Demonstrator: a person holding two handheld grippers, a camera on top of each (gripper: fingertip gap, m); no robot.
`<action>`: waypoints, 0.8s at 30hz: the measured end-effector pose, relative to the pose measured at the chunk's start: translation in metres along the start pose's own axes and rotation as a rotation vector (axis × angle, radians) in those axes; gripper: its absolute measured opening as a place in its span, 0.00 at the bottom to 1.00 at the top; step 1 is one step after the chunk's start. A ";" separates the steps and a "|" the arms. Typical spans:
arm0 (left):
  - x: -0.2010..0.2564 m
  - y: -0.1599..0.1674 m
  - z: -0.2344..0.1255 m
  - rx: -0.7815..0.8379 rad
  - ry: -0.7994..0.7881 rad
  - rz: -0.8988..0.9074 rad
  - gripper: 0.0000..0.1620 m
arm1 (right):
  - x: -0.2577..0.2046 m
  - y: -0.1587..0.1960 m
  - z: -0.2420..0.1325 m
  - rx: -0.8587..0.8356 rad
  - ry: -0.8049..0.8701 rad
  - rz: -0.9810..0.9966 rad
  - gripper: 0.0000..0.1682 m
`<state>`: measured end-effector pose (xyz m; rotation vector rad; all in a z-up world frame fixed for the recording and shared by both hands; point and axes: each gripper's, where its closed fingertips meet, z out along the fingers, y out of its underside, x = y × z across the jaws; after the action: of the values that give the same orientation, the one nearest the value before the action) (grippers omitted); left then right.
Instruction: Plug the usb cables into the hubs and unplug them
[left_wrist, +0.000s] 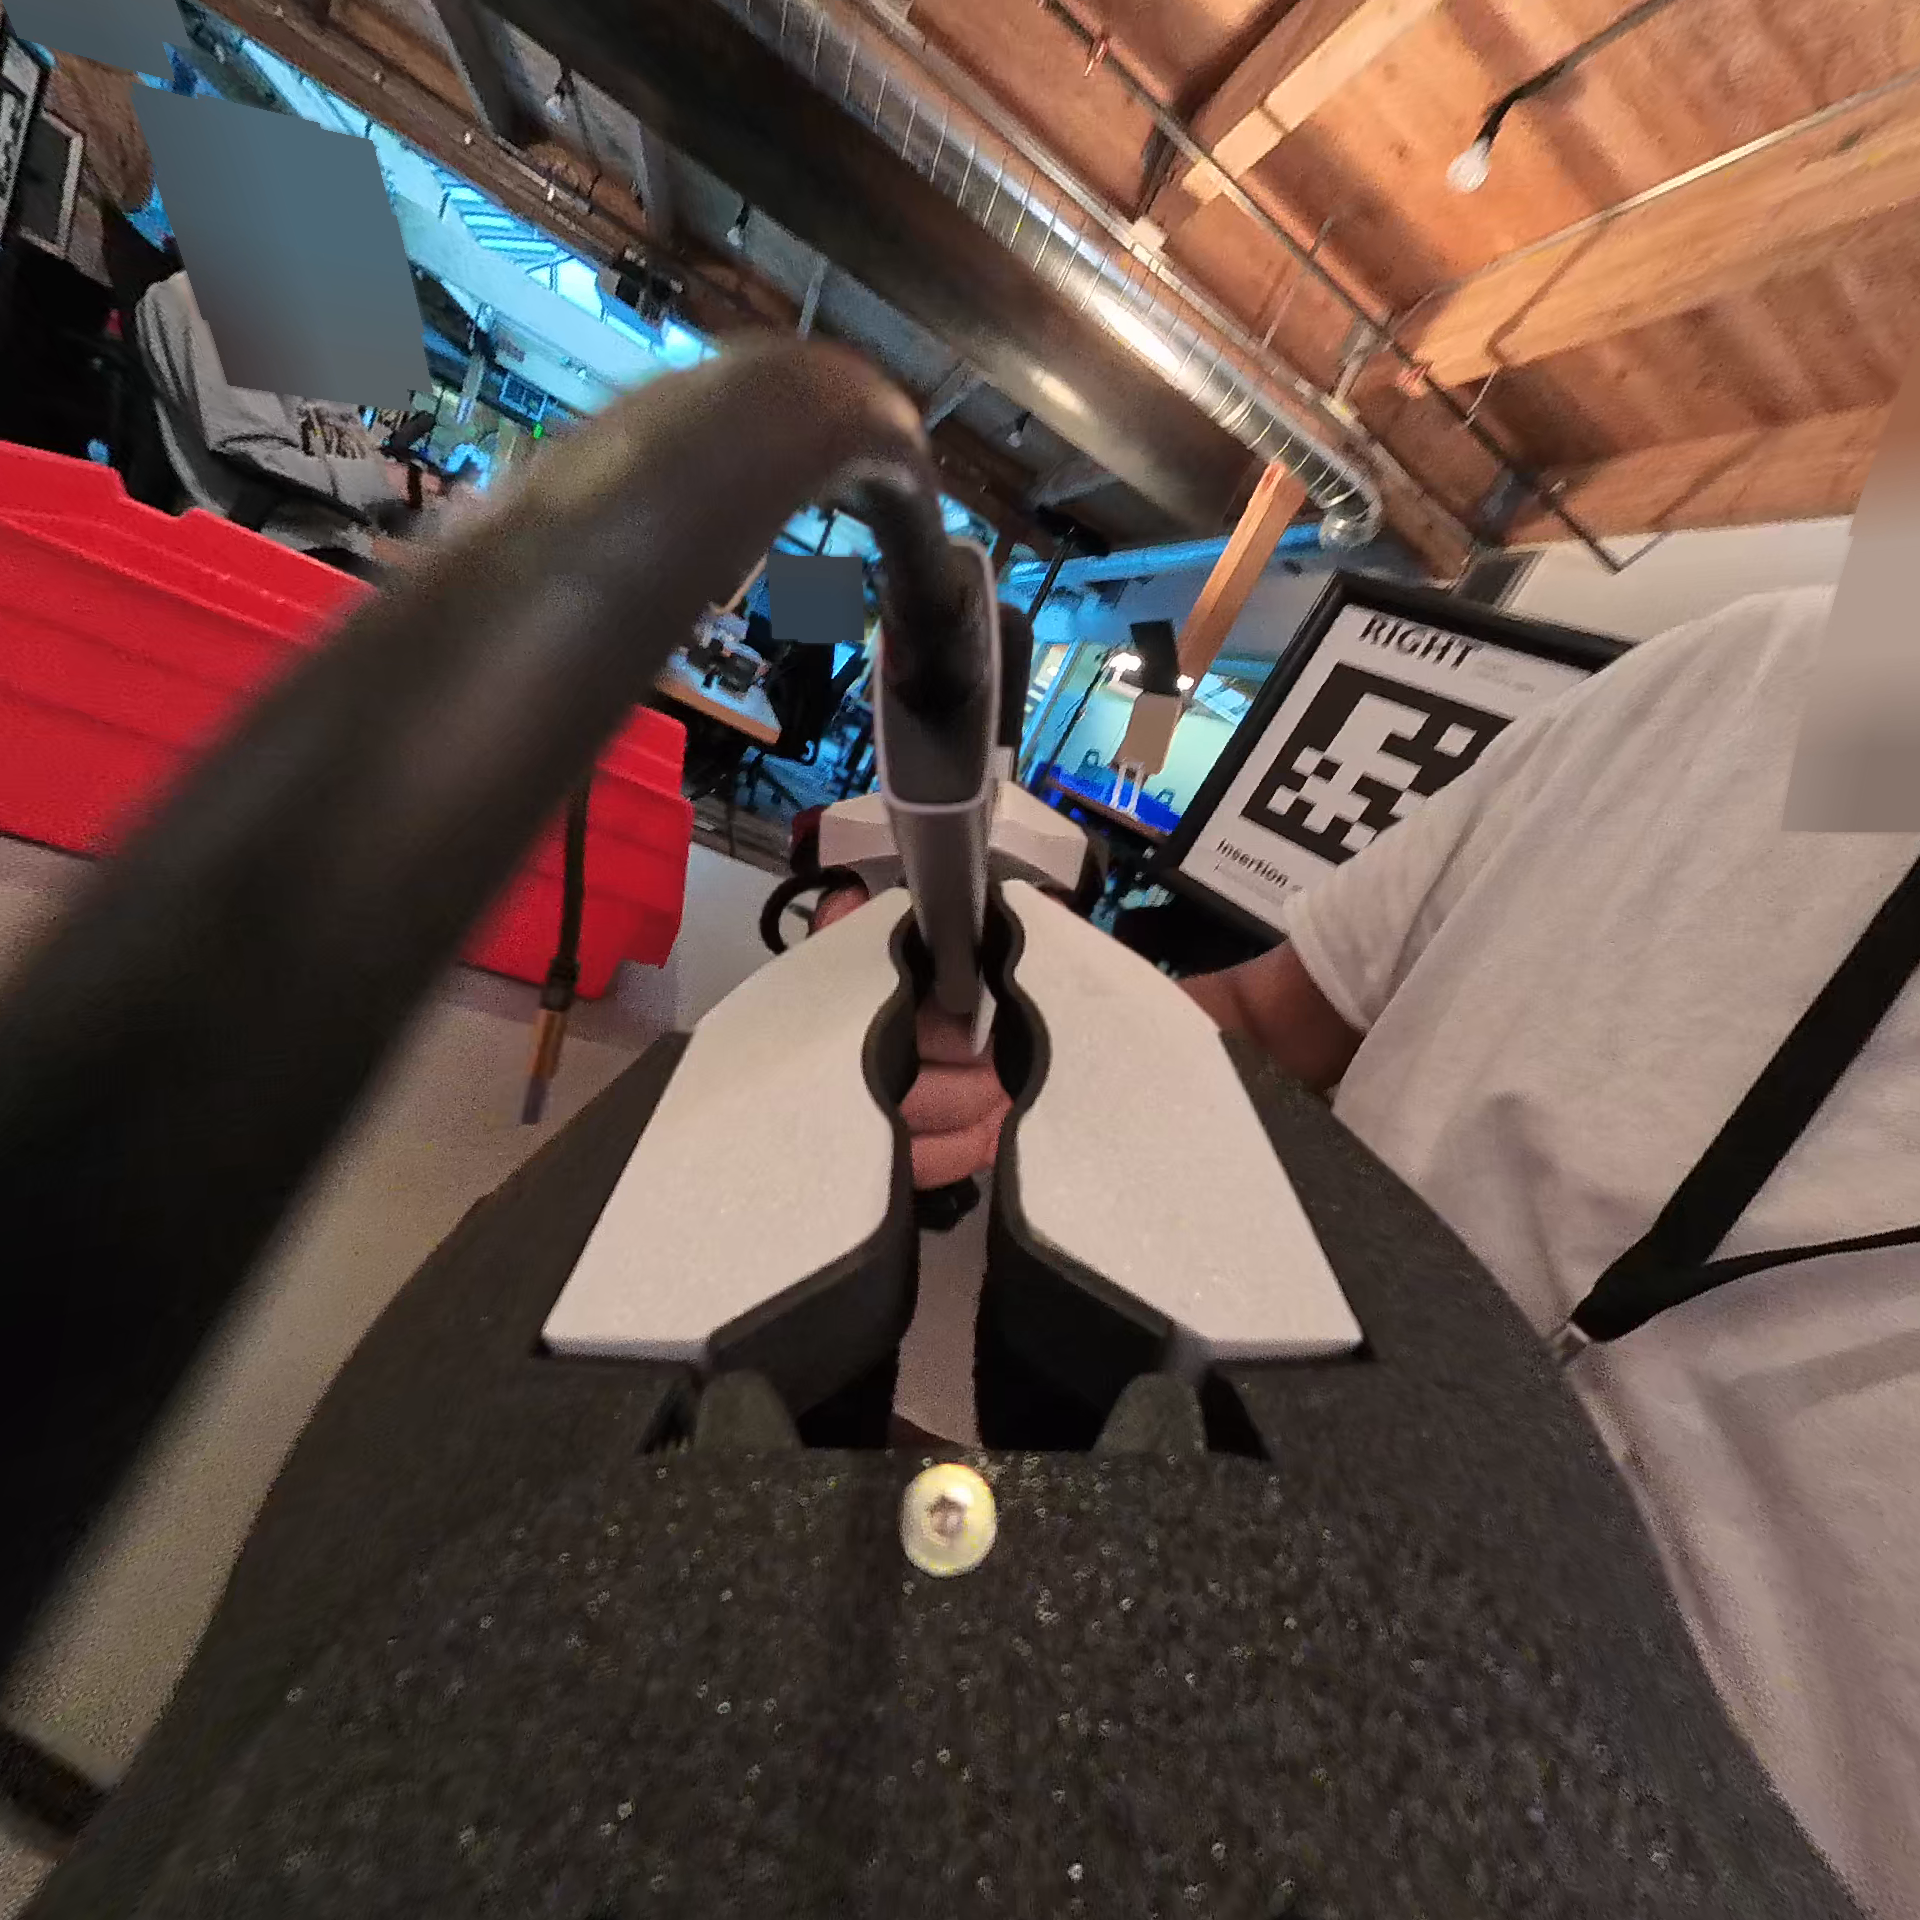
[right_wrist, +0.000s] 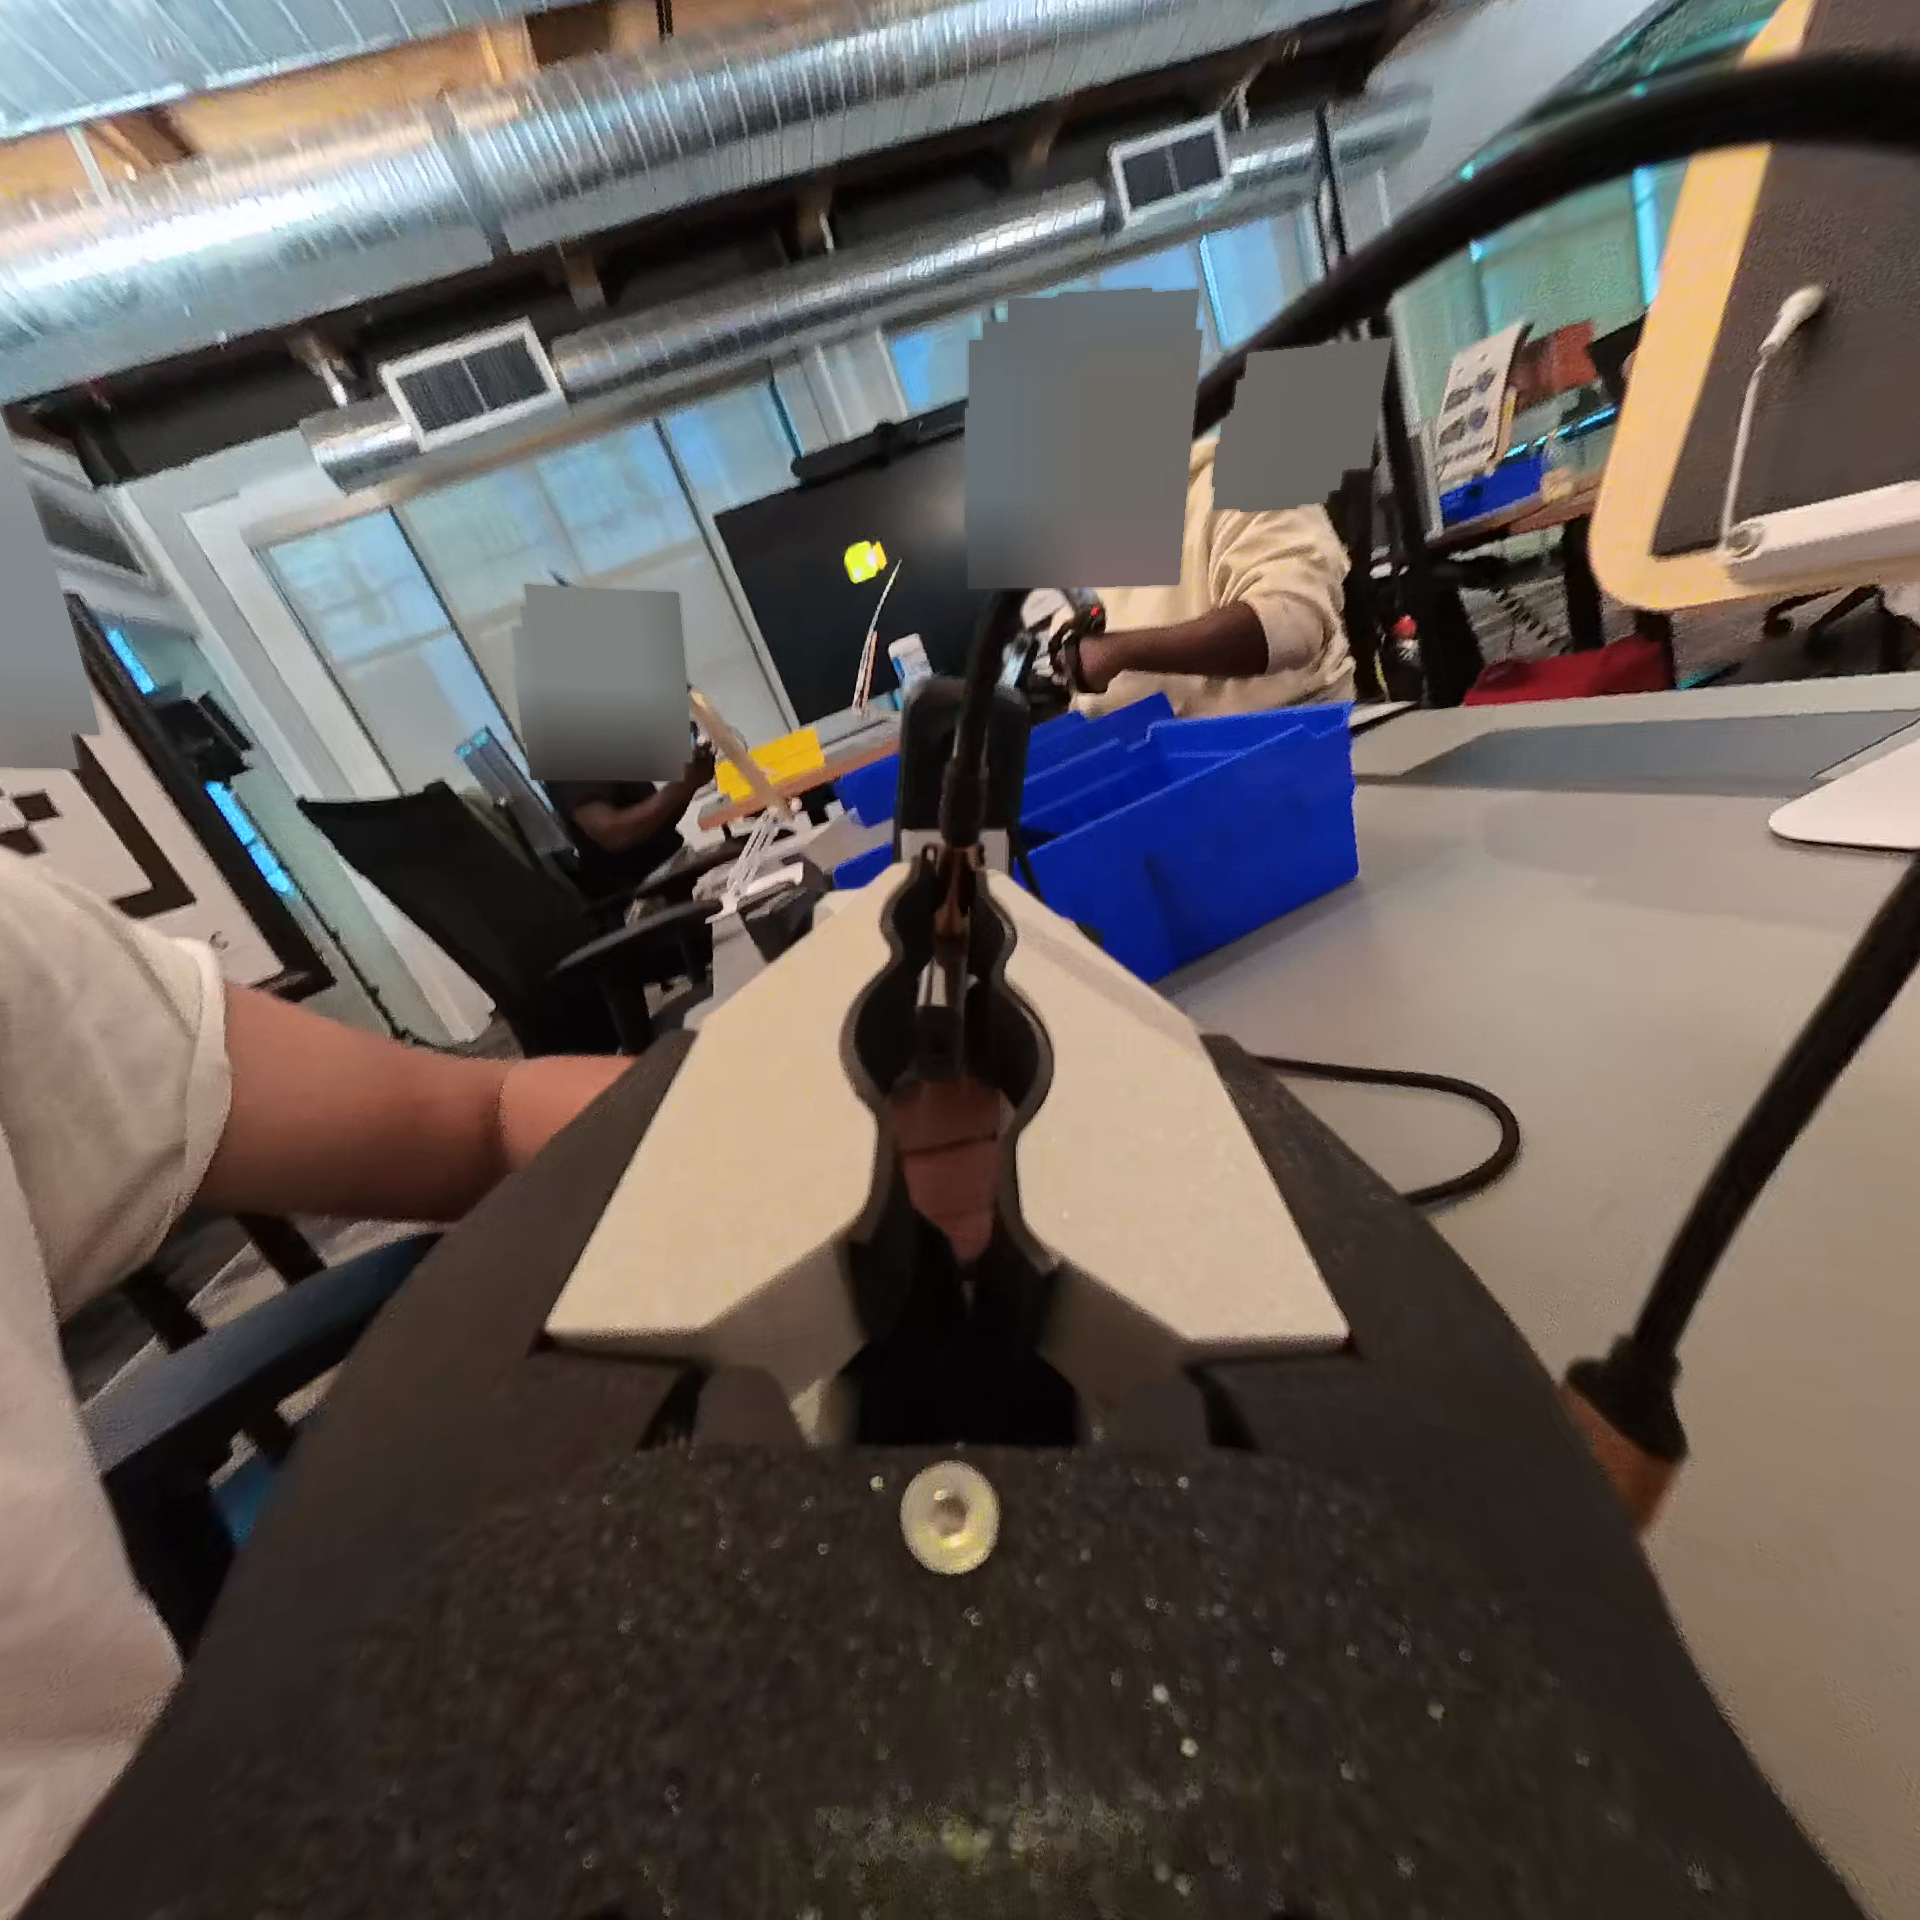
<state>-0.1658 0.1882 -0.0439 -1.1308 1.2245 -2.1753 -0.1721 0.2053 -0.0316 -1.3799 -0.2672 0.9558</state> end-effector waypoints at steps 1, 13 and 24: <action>0.000 -0.002 0.000 0.019 0.006 -0.014 0.06 | 0.001 -0.002 0.001 0.018 0.013 0.011 0.02; -0.007 -0.009 -0.003 0.080 -0.024 -0.040 0.06 | 0.010 -0.007 0.008 0.057 0.058 0.069 0.02; -0.006 -0.010 -0.003 0.089 -0.023 -0.035 0.06 | 0.009 -0.008 0.009 0.047 0.047 0.065 0.02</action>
<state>-0.1643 0.1994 -0.0389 -1.1455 1.0953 -2.2131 -0.1695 0.2189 -0.0252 -1.3730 -0.1638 0.9760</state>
